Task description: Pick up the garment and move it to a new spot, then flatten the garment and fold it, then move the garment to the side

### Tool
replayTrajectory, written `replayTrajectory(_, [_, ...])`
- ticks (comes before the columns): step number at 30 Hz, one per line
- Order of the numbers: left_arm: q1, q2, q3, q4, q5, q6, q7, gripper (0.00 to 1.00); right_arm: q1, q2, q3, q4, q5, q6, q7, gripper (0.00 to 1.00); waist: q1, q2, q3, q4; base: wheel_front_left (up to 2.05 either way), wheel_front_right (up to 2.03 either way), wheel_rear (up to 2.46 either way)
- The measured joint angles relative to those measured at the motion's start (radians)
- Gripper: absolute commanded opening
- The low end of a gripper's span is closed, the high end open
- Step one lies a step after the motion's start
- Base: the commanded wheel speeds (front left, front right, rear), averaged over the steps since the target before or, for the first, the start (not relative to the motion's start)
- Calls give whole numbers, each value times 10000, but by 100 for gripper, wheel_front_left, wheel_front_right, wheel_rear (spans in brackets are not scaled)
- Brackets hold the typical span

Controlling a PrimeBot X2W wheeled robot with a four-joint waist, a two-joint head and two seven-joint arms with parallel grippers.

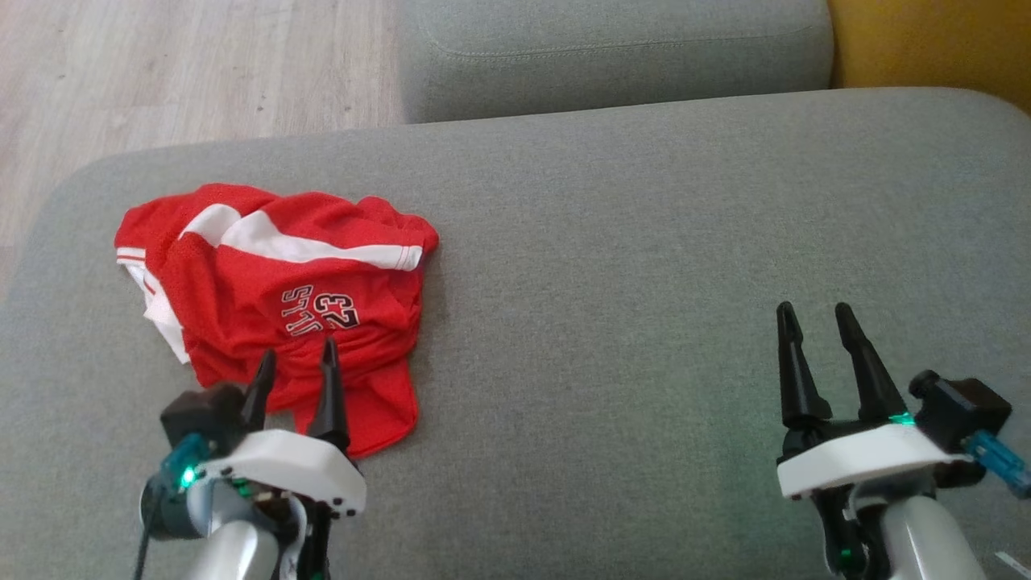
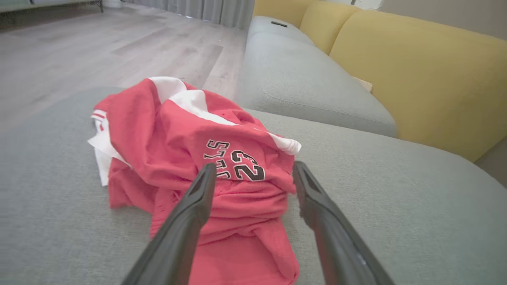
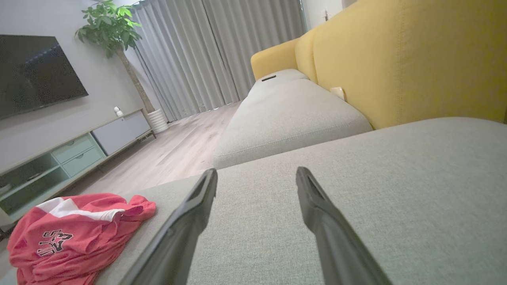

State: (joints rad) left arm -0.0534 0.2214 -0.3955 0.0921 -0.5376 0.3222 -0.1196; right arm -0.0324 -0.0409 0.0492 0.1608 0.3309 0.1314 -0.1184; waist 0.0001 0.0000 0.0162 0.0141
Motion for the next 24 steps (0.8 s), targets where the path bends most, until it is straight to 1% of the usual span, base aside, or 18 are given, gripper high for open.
replayTrajectory(4, [-82, 242, -453, -188, 435, 403, -123, 100, -38, -2, 65, -69, -594, 0, -132, 100, 0, 0, 6, 13, 0, 0, 0])
replayTrajectory(10, [-212, 454, -1024, -230, 980, 746, -330, 100, -201, -4, 151, -104, -1482, 0, -314, 100, 0, 0, 19, 26, 0, 0, 0])
replayTrajectory(15, [-421, 738, -1576, -234, 1684, 917, -464, 100, -201, -8, 270, -105, -2261, 0, -456, 100, 0, 0, 44, 37, 0, 0, 0])
replayTrajectory(17, [-555, 851, -1864, -253, 2025, 1016, -518, 100, -201, -8, 324, -174, -2151, 0, -502, 100, -1, 0, 71, 39, 0, 0, 0])
replayTrajectory(20, [-599, 855, -2054, -435, 2119, 1233, -596, 100, -202, -12, 337, -226, -1967, 0, -591, 100, -1, 0, 71, 54, 0, 0, 0])
replayTrajectory(22, [-570, 777, -1988, -692, 1975, 1363, -675, 100, -199, -19, 349, -263, -1979, 0, -669, 100, -1, 0, 67, 70, 0, 0, 0])
replayTrajectory(24, [-549, 708, -1820, -953, 1904, 1308, -698, 100, -200, -19, 357, -303, -1854, 0, -709, 100, -1, 0, 56, 79, 0, 0, 0])
